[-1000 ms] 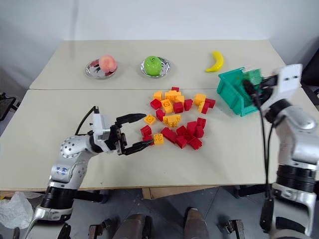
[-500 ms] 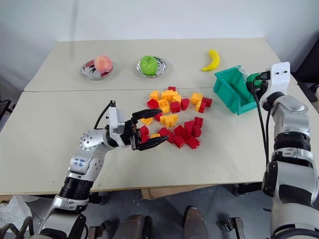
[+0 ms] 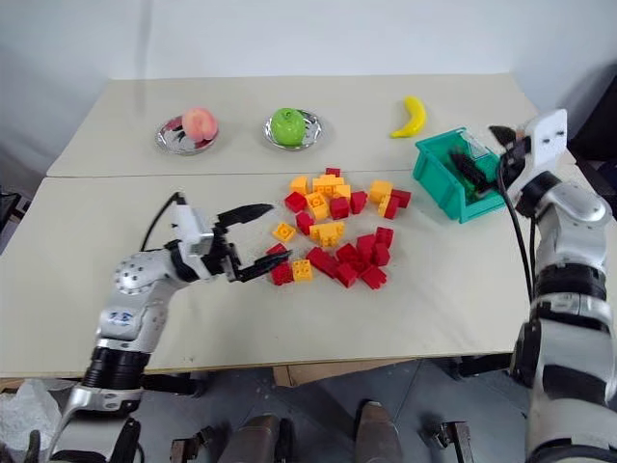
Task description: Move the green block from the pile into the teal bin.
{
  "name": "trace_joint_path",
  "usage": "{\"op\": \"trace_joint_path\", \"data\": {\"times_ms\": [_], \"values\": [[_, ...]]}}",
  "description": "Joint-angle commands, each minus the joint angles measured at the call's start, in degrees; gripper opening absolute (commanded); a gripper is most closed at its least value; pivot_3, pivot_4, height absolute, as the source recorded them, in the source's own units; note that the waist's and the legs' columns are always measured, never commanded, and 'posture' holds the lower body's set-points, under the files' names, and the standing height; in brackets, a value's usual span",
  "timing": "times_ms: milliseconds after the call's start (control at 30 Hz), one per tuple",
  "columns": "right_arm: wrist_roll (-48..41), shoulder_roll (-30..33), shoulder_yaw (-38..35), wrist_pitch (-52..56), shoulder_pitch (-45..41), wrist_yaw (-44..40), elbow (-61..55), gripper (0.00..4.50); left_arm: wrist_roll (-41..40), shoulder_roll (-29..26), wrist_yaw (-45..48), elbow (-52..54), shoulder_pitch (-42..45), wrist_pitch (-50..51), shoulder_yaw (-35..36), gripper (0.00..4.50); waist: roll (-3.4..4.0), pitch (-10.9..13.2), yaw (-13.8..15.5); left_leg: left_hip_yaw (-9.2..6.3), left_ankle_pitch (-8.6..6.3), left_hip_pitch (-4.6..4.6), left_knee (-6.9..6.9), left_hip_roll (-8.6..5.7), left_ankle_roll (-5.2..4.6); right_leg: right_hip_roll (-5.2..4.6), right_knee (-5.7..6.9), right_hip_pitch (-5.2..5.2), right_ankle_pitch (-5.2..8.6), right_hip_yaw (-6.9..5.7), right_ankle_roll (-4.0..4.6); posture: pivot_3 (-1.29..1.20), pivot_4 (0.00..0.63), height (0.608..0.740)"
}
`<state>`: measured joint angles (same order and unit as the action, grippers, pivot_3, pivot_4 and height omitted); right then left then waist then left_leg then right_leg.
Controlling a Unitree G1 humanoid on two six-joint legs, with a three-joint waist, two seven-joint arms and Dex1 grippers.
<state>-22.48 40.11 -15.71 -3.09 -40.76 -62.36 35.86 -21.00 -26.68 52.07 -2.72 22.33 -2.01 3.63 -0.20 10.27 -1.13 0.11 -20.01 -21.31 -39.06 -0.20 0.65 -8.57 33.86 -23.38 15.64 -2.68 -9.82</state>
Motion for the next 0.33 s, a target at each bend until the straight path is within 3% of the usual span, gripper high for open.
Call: {"op": "trace_joint_path", "data": {"times_ms": [33,133,333], "values": [[-6.6,1.2,0.3,4.8,13.0,-7.8,-18.7,4.42,1.3,-2.7,-1.5,2.1,-3.0,-1.5,3.2,4.50,0.00,0.0,0.5,-0.01,-0.01,0.00,-0.04,0.00,0.01,0.00,0.02,0.01,0.00,-0.02,0.00,0.00,0.150,0.740],[-8.2,1.8,0.9,5.6,24.1,-11.3,-28.9,4.42,1.3,-5.1,-1.5,2.1,-5.0,-2.2,5.1,4.50,0.02,0.0,1.1,-0.04,-0.06,0.02,-0.05,0.04,0.09,0.01,0.03,0.01,0.01,-0.20,0.01,0.00,0.150,0.740],[-7.6,-0.4,0.3,5.2,33.6,-7.2,-36.0,4.42,0.6,-7.9,-1.6,2.5,-7.7,-1.1,7.3,4.50,0.02,0.0,1.1,0.12,-0.03,0.22,-0.15,0.07,0.03,-0.01,0.04,0.15,-0.19,-0.17,0.10,0.00,0.150,0.740]]}}
